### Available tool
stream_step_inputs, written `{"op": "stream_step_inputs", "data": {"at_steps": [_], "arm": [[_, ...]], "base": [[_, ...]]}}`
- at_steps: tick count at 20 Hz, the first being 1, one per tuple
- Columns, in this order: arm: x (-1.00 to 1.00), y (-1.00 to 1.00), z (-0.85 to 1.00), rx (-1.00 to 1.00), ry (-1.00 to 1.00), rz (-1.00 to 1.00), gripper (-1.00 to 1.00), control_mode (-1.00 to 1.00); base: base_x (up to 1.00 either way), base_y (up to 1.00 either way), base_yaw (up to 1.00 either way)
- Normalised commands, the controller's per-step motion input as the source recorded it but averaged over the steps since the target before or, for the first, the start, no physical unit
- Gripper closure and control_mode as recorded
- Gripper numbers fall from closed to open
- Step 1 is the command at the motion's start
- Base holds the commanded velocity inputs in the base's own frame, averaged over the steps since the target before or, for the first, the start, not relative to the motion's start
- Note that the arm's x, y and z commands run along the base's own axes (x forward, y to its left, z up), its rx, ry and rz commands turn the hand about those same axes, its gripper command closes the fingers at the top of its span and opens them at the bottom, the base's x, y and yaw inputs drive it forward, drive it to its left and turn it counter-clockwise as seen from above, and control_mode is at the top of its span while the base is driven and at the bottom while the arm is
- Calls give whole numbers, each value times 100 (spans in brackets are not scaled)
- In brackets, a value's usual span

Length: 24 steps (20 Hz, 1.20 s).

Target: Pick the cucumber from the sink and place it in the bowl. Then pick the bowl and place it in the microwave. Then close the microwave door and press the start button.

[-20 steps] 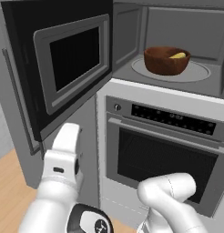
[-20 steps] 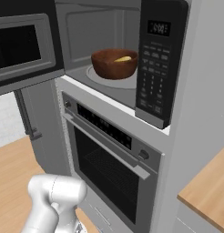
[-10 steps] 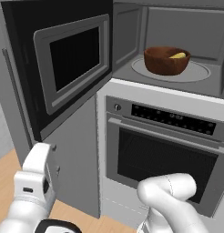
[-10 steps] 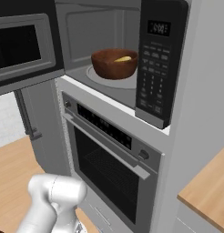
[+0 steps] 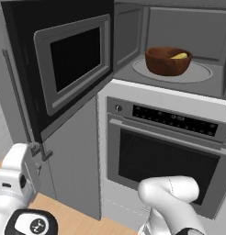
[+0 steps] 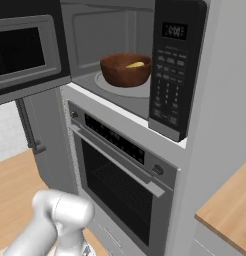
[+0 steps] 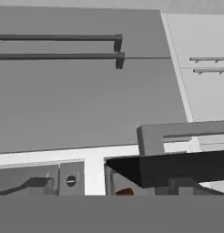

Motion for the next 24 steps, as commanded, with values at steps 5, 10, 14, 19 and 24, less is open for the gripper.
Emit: {"op": "stream_step_inputs", "data": {"at_steps": [5,10,14,19,24], "arm": [[47,42,-15,0,0,-2,-100,-100],[58,15,-7,0,0,-4,-100,-100],[64,0,-4,0,0,-4,-100,-100],[51,0,-1,0,0,-4,-100,-100],[5,-8,2,0,-2,-5,-100,-100]], "base": [[0,0,0],[0,0,0],[0,0,0],[0,0,0],[0,0,0]]}}
